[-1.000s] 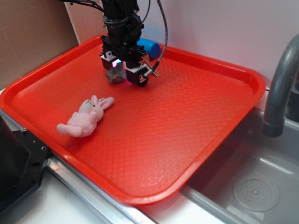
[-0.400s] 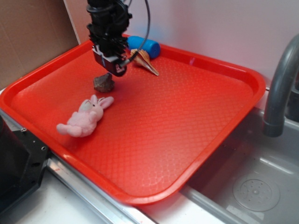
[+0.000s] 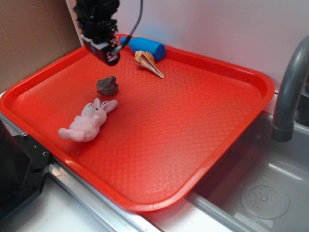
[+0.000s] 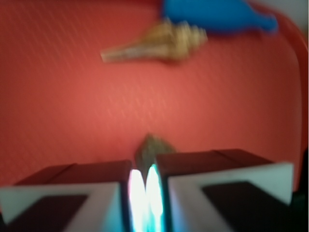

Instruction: Grab the rock.

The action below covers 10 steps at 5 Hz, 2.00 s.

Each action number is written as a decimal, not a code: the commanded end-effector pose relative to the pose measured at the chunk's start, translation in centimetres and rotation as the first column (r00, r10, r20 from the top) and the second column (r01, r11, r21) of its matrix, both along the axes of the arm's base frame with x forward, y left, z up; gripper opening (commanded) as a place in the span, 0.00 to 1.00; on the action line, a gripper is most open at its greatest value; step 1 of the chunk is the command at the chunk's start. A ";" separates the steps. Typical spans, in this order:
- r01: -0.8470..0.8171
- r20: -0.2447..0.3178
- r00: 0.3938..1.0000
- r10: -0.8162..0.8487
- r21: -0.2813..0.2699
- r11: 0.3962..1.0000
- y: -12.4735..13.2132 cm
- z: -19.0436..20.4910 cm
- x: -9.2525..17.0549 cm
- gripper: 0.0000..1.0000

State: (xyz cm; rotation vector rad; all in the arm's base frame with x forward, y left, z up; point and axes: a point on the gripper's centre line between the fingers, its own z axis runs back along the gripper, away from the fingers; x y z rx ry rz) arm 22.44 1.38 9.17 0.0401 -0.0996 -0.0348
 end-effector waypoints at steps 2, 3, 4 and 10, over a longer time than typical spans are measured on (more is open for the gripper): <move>-0.073 0.035 0.997 0.073 -0.018 0.997 1.3 -2.1 0.4 1.00; -0.072 0.009 0.997 0.073 -0.041 0.997 1.5 -3.9 1.0 1.00; -0.049 -0.036 0.998 0.048 -0.034 0.998 1.1 -5.3 1.8 1.00; 0.130 0.006 0.992 -0.130 -0.054 0.990 -3.6 6.2 5.5 0.00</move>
